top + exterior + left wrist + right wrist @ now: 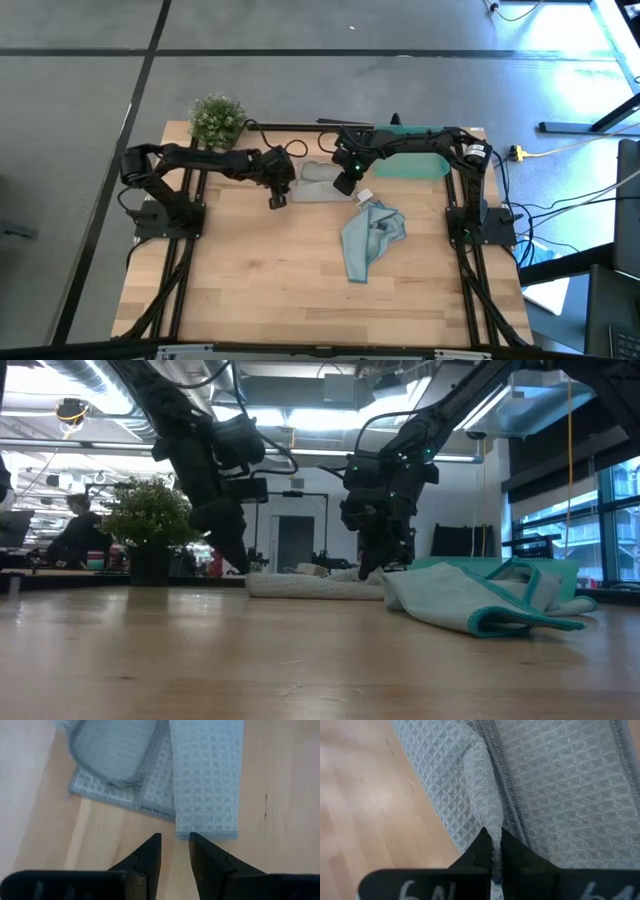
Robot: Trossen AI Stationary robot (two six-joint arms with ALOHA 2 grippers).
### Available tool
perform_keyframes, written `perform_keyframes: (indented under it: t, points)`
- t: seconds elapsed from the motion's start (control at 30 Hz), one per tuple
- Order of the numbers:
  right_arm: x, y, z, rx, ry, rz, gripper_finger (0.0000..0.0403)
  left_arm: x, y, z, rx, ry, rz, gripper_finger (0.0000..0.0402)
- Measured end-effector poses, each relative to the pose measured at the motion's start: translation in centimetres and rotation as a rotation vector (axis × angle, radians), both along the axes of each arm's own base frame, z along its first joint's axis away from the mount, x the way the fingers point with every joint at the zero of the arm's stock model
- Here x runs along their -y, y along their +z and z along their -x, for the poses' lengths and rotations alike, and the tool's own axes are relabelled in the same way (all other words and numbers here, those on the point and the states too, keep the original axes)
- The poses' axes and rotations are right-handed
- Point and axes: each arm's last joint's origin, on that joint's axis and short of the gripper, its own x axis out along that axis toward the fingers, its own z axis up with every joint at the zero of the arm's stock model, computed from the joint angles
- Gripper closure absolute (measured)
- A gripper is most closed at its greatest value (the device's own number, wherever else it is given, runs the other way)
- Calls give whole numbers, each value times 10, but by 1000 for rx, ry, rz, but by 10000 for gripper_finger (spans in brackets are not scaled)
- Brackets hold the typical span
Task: Roll microfiber towels into tight, uniform cylinder then place into a basket
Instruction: Roll the grey microfiber towel
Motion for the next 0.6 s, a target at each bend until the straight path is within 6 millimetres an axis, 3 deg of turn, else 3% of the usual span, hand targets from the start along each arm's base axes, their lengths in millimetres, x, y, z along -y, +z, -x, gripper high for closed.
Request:
perform_keyframes:
  t: [0.6]
  points:
    - [0,0,0,12,22,15,391,7,-3,-2,-31,-81,-35,305]
